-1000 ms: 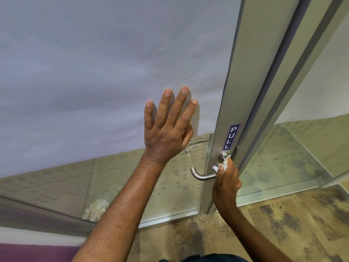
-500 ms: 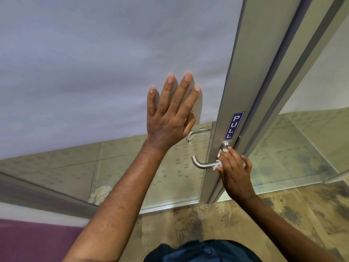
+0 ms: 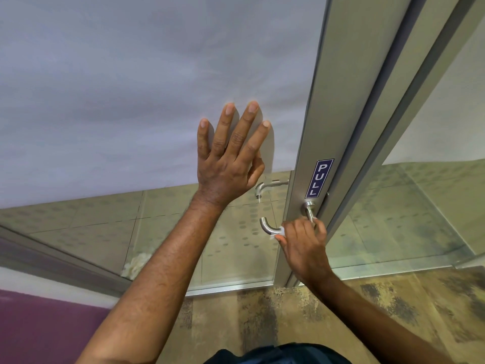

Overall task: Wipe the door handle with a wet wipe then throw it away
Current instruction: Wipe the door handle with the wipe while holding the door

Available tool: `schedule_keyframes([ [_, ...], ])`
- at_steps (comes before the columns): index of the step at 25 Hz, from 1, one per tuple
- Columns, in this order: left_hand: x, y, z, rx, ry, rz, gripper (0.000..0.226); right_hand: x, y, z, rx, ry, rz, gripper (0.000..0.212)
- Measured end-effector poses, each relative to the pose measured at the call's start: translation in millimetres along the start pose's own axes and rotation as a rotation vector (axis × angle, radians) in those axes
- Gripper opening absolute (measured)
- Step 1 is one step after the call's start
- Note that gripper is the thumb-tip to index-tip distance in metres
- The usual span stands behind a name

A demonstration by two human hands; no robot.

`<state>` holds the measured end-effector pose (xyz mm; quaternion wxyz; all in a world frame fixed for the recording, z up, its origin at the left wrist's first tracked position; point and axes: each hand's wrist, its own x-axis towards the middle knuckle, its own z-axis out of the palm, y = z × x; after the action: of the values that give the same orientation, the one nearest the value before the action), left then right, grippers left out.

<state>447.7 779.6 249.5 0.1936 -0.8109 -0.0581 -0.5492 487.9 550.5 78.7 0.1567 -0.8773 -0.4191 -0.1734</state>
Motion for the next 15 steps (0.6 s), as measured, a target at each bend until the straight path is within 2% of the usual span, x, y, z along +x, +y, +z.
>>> schedule_keyframes([
  [5,-2,0,2,0.009,-0.017,0.013,0.064,19,-53,-10,-0.053,-0.171,0.119,0.036],
  [11,-1,2,0,0.014,-0.040,0.014,0.070,44,-79,-30,-0.071,-0.382,0.238,0.038],
  [15,-2,3,-4,-0.008,-0.070,0.004,0.068,52,-86,-33,-0.083,-0.375,0.297,0.039],
])
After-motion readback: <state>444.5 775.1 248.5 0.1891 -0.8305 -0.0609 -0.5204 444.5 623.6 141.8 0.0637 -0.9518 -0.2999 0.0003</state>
